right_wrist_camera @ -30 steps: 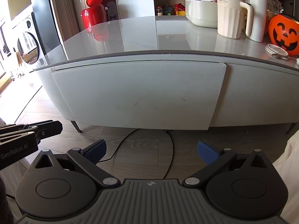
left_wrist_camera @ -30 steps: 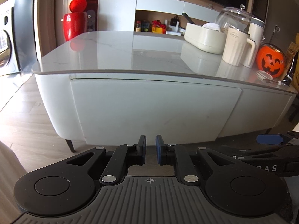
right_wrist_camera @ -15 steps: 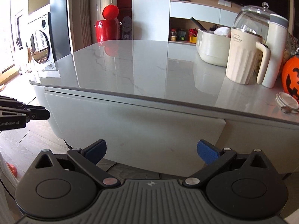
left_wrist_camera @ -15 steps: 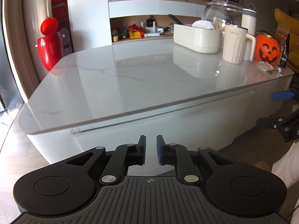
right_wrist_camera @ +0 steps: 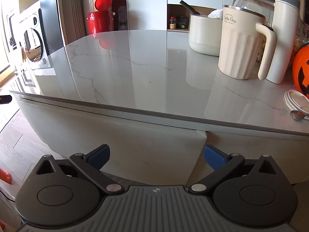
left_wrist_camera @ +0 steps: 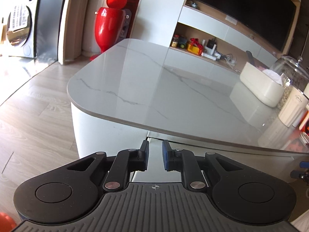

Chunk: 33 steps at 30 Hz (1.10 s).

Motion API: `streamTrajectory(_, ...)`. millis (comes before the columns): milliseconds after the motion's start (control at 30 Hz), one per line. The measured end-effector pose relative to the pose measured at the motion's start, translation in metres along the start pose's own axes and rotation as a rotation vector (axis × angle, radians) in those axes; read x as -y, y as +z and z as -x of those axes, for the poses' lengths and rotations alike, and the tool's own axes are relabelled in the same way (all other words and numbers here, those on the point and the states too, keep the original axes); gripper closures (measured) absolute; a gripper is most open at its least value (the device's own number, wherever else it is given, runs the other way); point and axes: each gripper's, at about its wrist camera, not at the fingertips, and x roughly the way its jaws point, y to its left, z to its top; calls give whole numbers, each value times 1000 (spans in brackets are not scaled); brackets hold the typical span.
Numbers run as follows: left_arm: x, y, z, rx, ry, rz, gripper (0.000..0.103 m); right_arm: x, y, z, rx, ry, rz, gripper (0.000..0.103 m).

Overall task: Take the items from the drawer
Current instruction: 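Move both tools toward the drawer under the white counter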

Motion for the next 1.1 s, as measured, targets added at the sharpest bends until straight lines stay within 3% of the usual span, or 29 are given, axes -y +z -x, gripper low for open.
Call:
streamTrajectory(200,3,-1,-4,-30,-40,-24,87,26,21,-28,-76,-8,-68,0)
streamTrajectory(367,-6,0,-3,-20,9,5,87,45,23,-45,-123,-8,-145,0)
streamTrajectory(467,-16,7,-10,-39,0,58,87,34,24,-44,-92,-4,-70,0)
streamTrajectory(600,-17,12,-17,-51,2,56,87,20,22,-46,-88,-52,16,0)
streamTrajectory(900,-23,15,-35,-103,-14,87,85,19,24,-44,-83,2,5,0)
streamTrajectory(1100,-24,14,-36,-105,-30,87,86,18,22,-45,-83,-18,30,0)
